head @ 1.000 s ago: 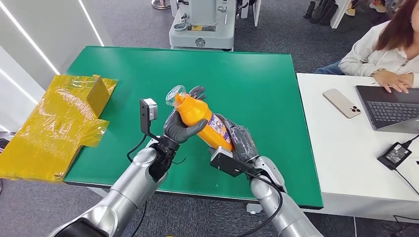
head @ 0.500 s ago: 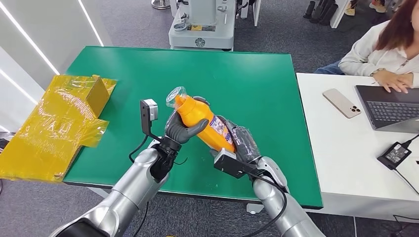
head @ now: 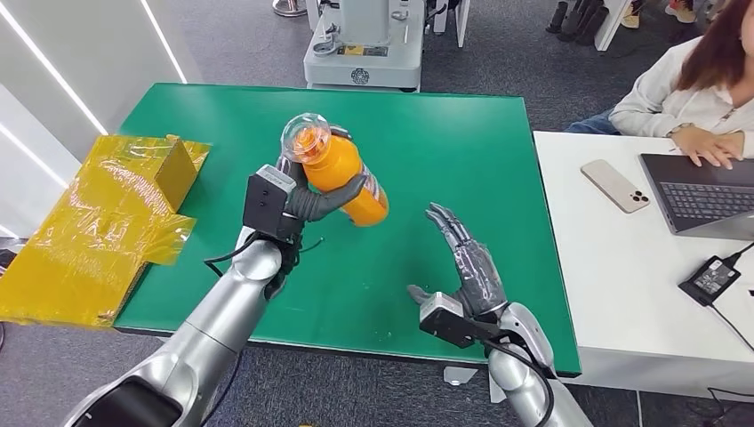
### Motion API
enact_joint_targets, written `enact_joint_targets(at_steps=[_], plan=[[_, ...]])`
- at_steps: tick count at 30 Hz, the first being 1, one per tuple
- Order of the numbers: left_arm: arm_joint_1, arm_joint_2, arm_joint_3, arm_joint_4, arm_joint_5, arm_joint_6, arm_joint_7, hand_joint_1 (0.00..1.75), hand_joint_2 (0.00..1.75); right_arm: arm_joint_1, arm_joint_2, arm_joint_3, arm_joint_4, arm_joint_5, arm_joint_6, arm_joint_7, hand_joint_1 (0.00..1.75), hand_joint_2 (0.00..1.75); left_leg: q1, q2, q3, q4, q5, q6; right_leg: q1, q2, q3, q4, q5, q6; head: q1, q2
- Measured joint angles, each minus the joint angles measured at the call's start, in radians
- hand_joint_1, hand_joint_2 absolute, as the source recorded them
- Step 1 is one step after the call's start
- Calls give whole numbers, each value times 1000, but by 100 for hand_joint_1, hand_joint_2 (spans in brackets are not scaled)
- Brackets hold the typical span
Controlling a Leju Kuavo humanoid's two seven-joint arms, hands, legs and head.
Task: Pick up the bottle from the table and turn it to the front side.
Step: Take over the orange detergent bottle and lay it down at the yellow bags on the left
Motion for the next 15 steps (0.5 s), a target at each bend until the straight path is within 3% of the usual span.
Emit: enact_joint_targets(at_steps=[5,9,11,15], plan=[[-70,26,-19,-46,-351,205,19,175,175,42,-18,0,-120,36,18,11,0,175,0,0,0,0,0,0,0,0,0,0,0,0,0,0],[-132,57,-92,-32,-861,375,200,175,175,52,-30,2,-180,51,18,14,0,175,0,0,0,0,0,0,0,0,0,0,0,0,0,0],[-168,75,-133,0,-1080,411,266,175,175,54,-39,3,-201,52,17,9,0,175,0,0,0,0,0,0,0,0,0,0,0,0,0,0],[-236,116,-179,124,-1207,414,326,175,175,64,-67,5,-236,36,1,-22,0,175,0,3,1,0,0,0,0,3,0,0,1,0,0,0]])
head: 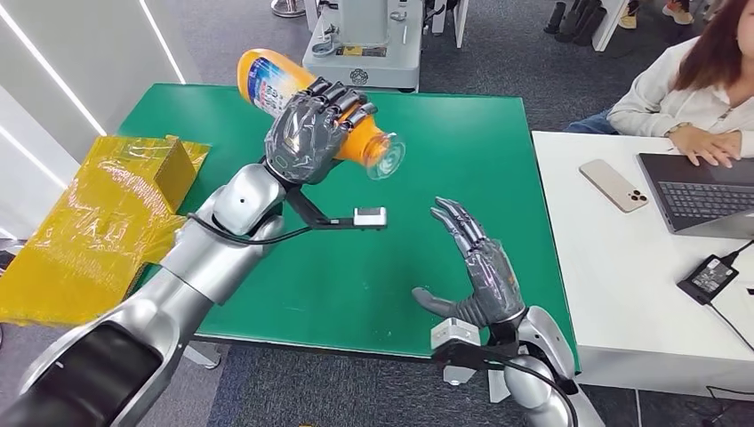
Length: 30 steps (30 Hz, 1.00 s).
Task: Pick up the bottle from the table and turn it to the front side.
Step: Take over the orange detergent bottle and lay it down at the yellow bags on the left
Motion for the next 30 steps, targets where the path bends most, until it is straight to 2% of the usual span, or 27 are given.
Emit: enact_joint_targets(at_steps=[3,7,10,14,19,24,30], plan=[[-29,41,-17,105,-32,-10,20,175,175,11,-23,0,-20,-15,-15,-20,0,175,0,2,1,0,0,0,0,3,0,0,0,0,0,0],[-31,87,-65,235,-54,-81,151,175,175,14,-41,0,-28,-37,-20,-34,0,175,1,2,1,-2,0,0,0,3,0,0,0,0,0,0],[-17,106,-83,308,-41,-135,241,175,175,15,-45,0,-29,-45,-20,-39,0,175,1,2,1,-2,0,0,0,3,-1,0,0,0,0,0],[-3,124,-84,355,-25,-130,290,175,175,17,-47,1,-39,-44,-23,-33,0,175,0,0,0,-2,0,0,0,1,-1,0,0,0,0,0],[0,144,-75,382,-13,-116,327,175,175,24,-48,3,-55,-41,-25,-19,0,175,0,1,0,-2,0,0,0,1,-1,0,0,0,0,0],[8,171,-36,394,4,-49,367,175,175,42,-52,2,-65,-36,-39,-14,0,175,0,1,0,-2,0,0,0,1,-1,0,0,0,0,0],[13,185,56,400,97,-71,272,175,175,57,-57,-4,-74,-47,-42,-8,0,175,0,1,0,-2,0,-1,0,1,-1,0,0,0,0,0]])
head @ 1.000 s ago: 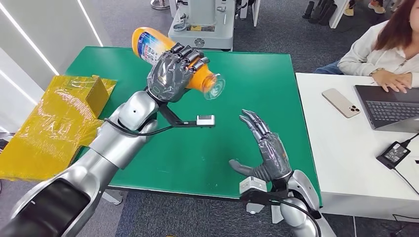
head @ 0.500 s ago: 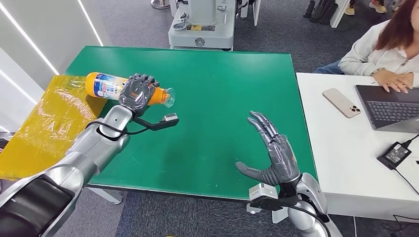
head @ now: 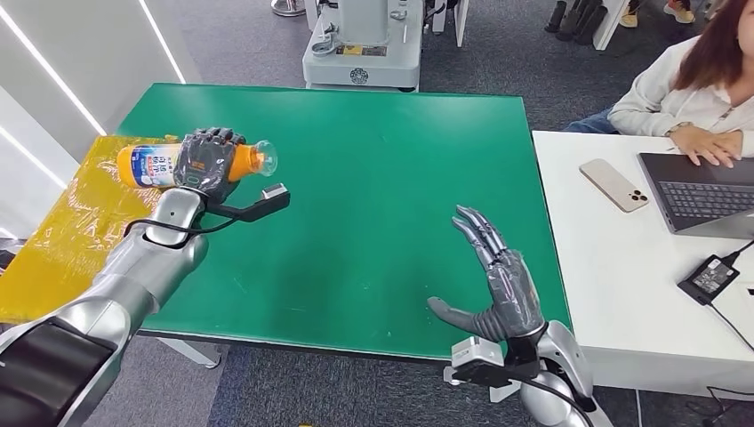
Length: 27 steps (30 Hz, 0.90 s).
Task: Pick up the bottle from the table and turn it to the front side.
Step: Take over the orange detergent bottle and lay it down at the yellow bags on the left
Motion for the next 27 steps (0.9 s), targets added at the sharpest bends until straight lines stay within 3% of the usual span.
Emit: enact_joint_targets(at_steps=[10,18,27], plan=[[73,-23,96,9,47,-15,-81,175,175,3,-16,1,0,-32,-3,-2,0,175,0,0,0,0,0,0,0,0,0,0,0,0,0,0],[156,-28,104,30,-6,-20,-43,175,175,21,-42,6,-2,-51,-15,-16,0,175,0,0,0,0,0,0,0,0,0,0,0,0,0,0],[179,-23,91,67,-127,-59,27,175,175,58,-60,13,-29,-41,-18,-22,0,175,0,0,0,0,0,0,0,0,0,0,0,0,0,0]])
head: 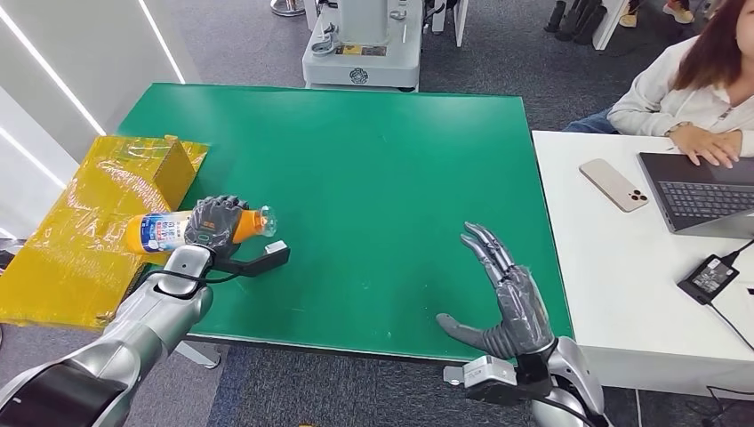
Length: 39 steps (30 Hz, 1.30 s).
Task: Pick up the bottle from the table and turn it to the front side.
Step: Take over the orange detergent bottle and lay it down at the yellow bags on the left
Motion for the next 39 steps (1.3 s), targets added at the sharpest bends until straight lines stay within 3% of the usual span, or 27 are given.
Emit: enact_joint_targets(at_steps=[11,18,20,24,31,39], plan=[[1,11,-130,35,-25,-103,60,175,175,11,23,27,-4,70,12,20,0,175,0,0,0,0,0,0,0,0,0,0,0,0,0,0],[-3,19,-144,40,3,-125,101,174,175,26,43,24,-22,98,48,47,0,175,0,0,0,0,0,0,0,0,0,0,0,0,0,0],[-3,23,-146,43,-5,-137,112,161,175,29,48,18,-24,96,59,49,0,175,0,0,1,0,0,0,0,0,0,0,0,0,0,0],[-4,28,-147,46,-4,-158,148,3,175,37,70,3,-24,107,78,61,0,175,0,0,1,0,0,0,0,0,0,0,0,0,0,0],[7,49,-147,49,-5,-165,216,0,175,72,90,-36,-38,125,107,77,0,175,0,0,1,-1,0,0,0,0,1,1,0,0,0,0],[23,55,-147,49,5,-158,231,0,175,79,105,-79,-39,121,142,86,0,175,0,0,2,-1,0,0,0,0,2,1,0,0,0,0]])
